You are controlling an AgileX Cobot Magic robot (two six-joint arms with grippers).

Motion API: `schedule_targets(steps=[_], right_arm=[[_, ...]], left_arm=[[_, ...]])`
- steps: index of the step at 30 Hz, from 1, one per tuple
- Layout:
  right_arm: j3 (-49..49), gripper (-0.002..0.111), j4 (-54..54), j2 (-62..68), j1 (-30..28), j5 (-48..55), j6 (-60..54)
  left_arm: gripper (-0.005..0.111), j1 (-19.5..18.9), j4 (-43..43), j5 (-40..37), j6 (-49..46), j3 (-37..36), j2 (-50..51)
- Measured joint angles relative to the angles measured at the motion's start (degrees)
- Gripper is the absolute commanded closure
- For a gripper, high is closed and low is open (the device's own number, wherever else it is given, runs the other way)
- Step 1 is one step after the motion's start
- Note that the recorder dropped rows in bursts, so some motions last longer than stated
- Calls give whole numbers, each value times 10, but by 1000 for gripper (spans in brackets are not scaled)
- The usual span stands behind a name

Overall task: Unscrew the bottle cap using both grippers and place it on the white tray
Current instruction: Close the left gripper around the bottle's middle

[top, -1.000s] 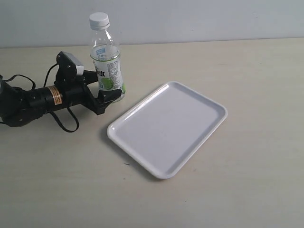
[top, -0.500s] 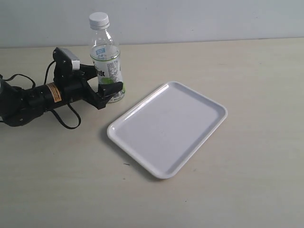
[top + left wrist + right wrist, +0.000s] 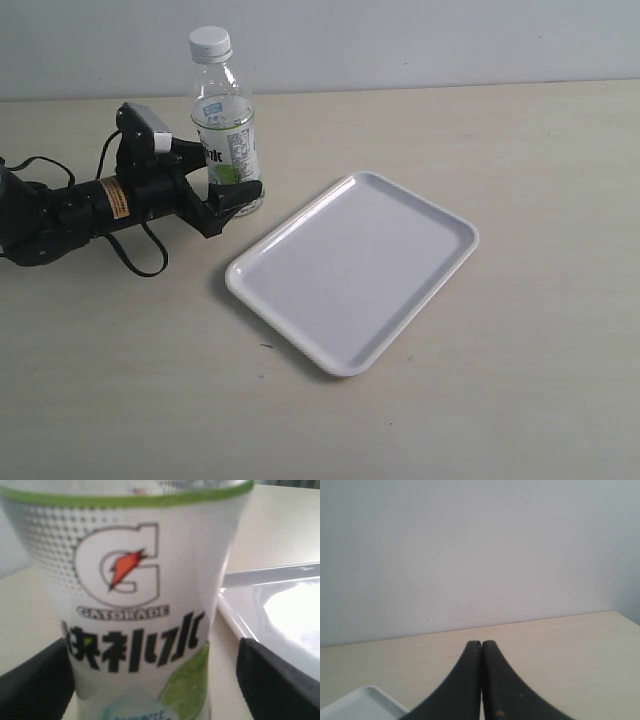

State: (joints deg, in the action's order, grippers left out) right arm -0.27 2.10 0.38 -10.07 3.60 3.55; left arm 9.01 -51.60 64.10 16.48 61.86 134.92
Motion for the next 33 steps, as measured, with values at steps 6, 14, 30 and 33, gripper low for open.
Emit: schedule_targets(steps=[6,14,30,33], right_arm=[[0,108,0,0,0,0,0],[0,108,0,0,0,0,0],[0,108,0,0,0,0,0],[0,108,0,0,0,0,0]], left_arm=[[26,0,5,0,0,0,0],[26,0,24,1,0,0,0],[26,0,24,19,14,0,0],[26,0,24,19,17,0,0]])
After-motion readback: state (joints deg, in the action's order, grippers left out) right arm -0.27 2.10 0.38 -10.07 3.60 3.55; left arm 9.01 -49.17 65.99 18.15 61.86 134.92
